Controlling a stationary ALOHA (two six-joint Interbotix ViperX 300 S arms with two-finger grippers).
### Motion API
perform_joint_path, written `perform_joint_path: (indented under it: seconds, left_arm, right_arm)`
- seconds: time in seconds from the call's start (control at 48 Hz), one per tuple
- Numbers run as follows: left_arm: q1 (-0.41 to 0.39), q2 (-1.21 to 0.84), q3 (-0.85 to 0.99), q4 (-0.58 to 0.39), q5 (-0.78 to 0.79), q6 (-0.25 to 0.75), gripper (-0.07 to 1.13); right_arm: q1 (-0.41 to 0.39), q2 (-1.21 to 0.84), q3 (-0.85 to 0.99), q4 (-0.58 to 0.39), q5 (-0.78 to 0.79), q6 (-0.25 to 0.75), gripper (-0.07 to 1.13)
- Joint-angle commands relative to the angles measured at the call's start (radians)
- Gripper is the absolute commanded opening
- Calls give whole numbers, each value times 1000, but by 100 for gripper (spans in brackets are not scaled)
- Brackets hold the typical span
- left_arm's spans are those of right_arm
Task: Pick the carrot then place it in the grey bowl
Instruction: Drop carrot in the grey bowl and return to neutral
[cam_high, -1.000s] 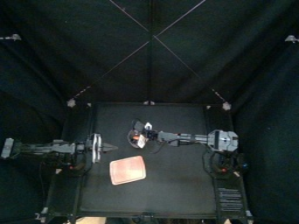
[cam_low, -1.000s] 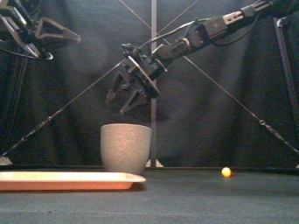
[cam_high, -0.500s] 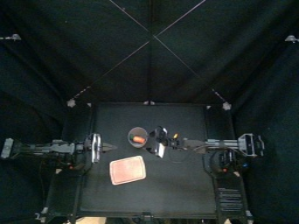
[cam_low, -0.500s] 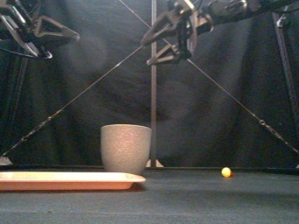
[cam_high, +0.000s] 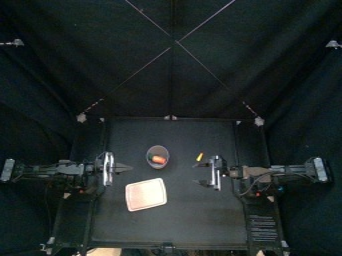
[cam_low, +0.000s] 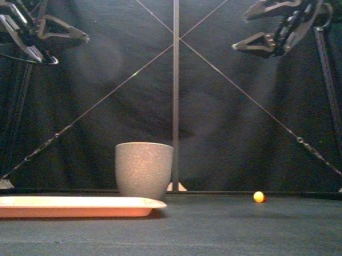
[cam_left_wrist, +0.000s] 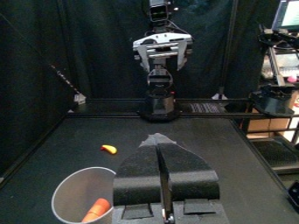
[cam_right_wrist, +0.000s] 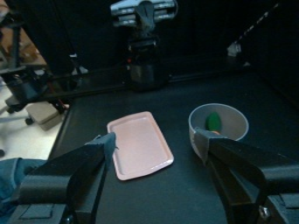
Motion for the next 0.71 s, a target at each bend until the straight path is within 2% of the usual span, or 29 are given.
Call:
perform_joint_path:
  seconds: [0.021, 0.271, 0.708]
  left_arm:
    - [5, -2, -15, 2, -5, 2, -1]
    - [6, -2, -12, 2, -5, 0, -1]
    - [9, -2, 8, -3, -5, 0, -1]
  right_arm:
    - [-2, -107, 52, 0, -14, 0, 103]
    - [-5, -272, 137, -31, -23, -2, 103]
    - [-5, -262, 169, -37, -28, -5, 103]
